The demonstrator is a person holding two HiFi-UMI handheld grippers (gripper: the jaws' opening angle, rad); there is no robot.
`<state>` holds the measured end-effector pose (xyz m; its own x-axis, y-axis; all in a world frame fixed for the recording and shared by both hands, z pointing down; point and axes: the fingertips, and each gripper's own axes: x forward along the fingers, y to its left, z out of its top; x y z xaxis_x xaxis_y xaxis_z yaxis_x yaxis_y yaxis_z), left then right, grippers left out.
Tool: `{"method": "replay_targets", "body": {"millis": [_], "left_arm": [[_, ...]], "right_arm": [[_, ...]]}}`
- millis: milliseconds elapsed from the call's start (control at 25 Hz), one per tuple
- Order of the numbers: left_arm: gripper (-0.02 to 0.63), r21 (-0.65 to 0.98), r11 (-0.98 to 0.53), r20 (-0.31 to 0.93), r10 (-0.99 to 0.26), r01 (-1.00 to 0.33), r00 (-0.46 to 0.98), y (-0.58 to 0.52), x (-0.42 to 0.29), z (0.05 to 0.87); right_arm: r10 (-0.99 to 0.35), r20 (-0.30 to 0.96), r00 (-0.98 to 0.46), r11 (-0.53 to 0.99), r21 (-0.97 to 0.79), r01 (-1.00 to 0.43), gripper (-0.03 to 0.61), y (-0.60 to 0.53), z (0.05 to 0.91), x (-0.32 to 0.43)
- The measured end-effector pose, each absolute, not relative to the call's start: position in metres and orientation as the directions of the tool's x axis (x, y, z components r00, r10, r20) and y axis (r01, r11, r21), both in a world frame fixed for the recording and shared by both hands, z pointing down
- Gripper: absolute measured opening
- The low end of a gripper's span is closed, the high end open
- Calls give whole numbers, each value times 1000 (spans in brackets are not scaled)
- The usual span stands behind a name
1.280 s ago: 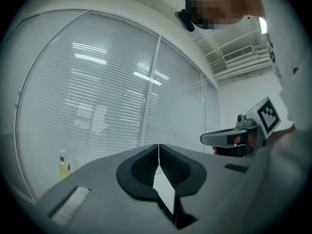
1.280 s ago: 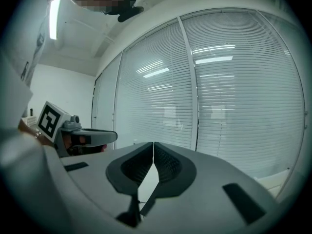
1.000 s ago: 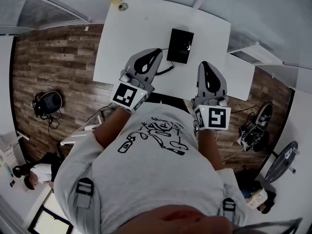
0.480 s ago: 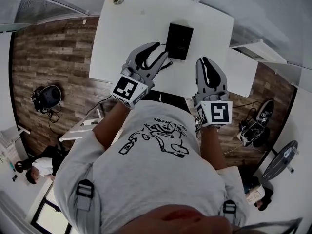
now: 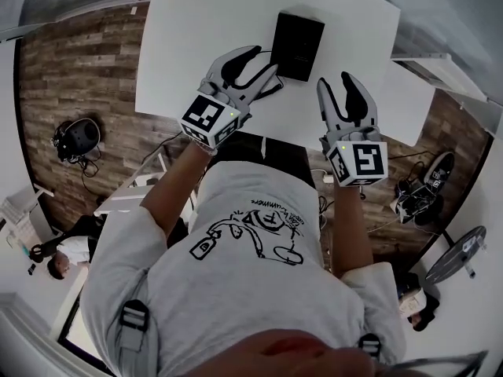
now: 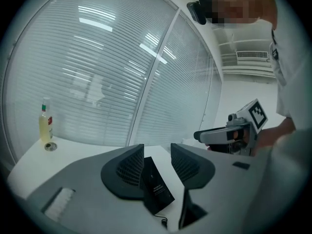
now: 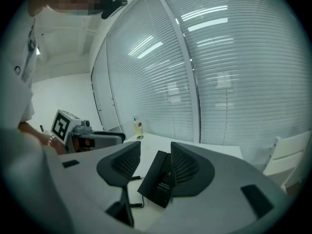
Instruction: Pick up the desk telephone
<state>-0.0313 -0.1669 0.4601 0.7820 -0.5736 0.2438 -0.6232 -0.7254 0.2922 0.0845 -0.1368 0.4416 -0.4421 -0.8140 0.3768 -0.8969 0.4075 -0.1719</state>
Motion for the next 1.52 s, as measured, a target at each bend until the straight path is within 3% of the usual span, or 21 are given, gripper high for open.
{"method": "replay_targets", "body": {"millis": [200, 760, 1240, 1520], "left_arm": [[187, 323, -704, 295, -559, -632, 774, -178, -25, 504], [276, 410, -702, 392, -441, -583, 807, -201, -12, 618], [282, 330, -779, 490, -342, -533, 802, -213, 12, 645], [274, 370, -780, 510, -284, -504, 812, -208, 18, 646]], "right_arm": [[-781, 427, -456, 393, -231, -890, 198, -147, 492, 92], [-701, 491, -518, 361, -383, -850, 245, -183, 607, 85], [-630, 520, -578, 351, -473, -808, 259, -195, 657, 79], [-564, 461, -685, 409, -564, -717, 258, -194, 657, 65]]}}
